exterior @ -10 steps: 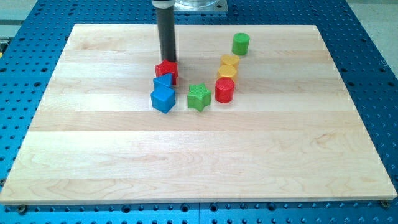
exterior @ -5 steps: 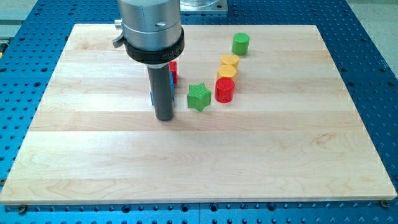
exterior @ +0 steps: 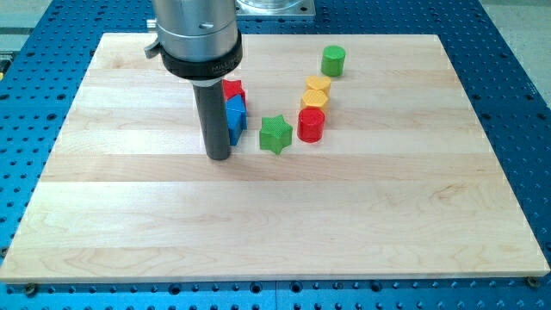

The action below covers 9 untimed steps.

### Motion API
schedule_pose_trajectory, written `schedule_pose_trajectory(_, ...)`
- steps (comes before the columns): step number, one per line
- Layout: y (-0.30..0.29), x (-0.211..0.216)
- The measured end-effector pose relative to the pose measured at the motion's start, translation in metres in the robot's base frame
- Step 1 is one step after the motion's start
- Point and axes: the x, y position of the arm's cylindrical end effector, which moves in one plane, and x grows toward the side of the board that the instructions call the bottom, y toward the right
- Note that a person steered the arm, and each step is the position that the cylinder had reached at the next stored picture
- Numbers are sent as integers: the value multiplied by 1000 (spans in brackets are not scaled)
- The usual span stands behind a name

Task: Move the red star diagonally to the red circle

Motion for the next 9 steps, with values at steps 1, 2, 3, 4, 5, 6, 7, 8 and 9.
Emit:
schedule_pose_trajectory(1,-24,-1)
schedule_pose_trajectory(2,-16,-22)
schedule_pose_trajectory(3,-3,-39)
schedule_pose_trajectory(4,12,-47)
schedule_pose_trajectory(5,19,-51)
schedule_pose_trajectory(6,19,-62)
schedule_pose_trajectory(7,14,-75)
schedule_pose_trajectory(8,-11,-77)
schedule_pose_trajectory(9,-18,-100)
